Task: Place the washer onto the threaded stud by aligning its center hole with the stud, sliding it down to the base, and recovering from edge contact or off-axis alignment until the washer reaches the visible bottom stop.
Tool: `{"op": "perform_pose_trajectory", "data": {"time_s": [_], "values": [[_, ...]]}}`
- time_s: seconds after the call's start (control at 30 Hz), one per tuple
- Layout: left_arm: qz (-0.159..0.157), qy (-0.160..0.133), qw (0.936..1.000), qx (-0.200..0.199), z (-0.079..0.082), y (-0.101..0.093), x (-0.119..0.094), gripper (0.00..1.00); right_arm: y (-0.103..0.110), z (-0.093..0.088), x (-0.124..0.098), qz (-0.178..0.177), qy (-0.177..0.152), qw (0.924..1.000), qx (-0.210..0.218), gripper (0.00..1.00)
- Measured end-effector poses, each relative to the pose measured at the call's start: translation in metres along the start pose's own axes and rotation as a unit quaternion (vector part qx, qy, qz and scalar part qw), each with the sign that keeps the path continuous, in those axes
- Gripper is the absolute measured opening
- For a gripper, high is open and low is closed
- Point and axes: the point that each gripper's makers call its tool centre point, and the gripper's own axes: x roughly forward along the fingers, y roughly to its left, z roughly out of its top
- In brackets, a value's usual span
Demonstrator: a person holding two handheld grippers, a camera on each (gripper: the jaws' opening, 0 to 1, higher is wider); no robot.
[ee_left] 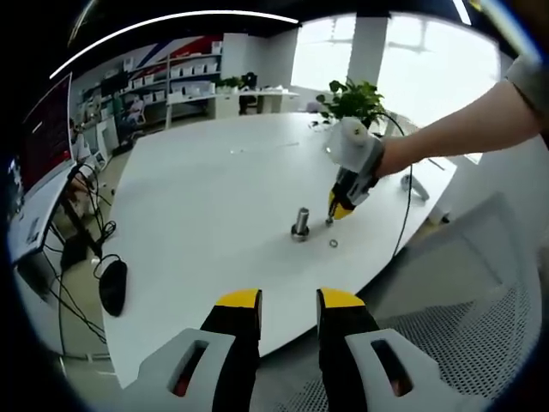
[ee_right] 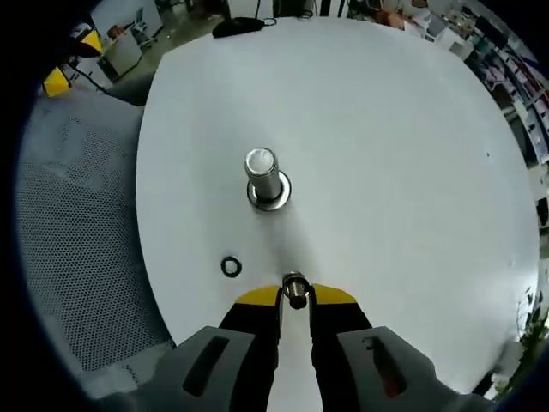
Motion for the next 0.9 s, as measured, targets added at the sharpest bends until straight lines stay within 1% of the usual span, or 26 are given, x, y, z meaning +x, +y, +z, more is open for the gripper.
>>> {"op": "perform_pose_trajectory", "data": {"time_s": [0.1, 0.23, 0.33, 0.4, 0.53, 0.63, 0.73, 0.83, 0.9], "values": [[-0.004, 0.002, 1.0, 0.0, -0.001, -0.002, 0.0, 0.23, -0.001, -0.006, 0.009, 0.001, 0.015, 0.9999, -0.004, 0.14], [-0.004, 0.005, 1.0, 0.001, -0.001, -0.002, 0.0, 0.23, -0.002, 0.0, 0.006, -0.004, 0.004, 1.0, 0.008, 0.14], [-0.004, 0.002, 1.0, 0.001, 0.0, -0.001, 0.001, 0.23, 0.0, -0.003, 0.008, -0.001, 0.014, 0.9999, 0.003, 0.14], [-0.006, 0.002, 1.0, -0.001, 0.0, -0.001, 0.0, 0.23, -0.002, -0.003, 0.009, -0.004, 0.014, 0.9999, 0.001, 0.15], [-0.007, 0.001, 1.0, -0.002, 0.0, -0.002, 0.001, 0.23, -0.002, -0.003, 0.008, -0.005, 0.01, 0.9998, 0.018, 0.17], [-0.008, 0.0, 1.0, -0.002, 0.001, -0.002, 0.001, 0.23, -0.004, -0.007, 0.004, -0.012, 0.008, 0.9996, 0.025, 0.2], [-0.011, -0.002, 0.9999, -0.001, 0.001, -0.003, 0.001, 0.23, -0.002, -0.011, -0.003, -0.016, 0.003, 0.9993, 0.035, 0.2], [-0.014, -0.003, 0.9999, -0.004, 0.002, -0.003, 0.001, 0.23, 0.005, -0.015, -0.008, -0.014, -0.007, 0.9984, 0.055, 0.21], [-0.015, -0.005, 0.9999, -0.005, 0.002, -0.003, 0.001, 0.23, 0.009, -0.016, -0.007, -0.013, -0.01, 0.998, 0.061, 0.21]]}}
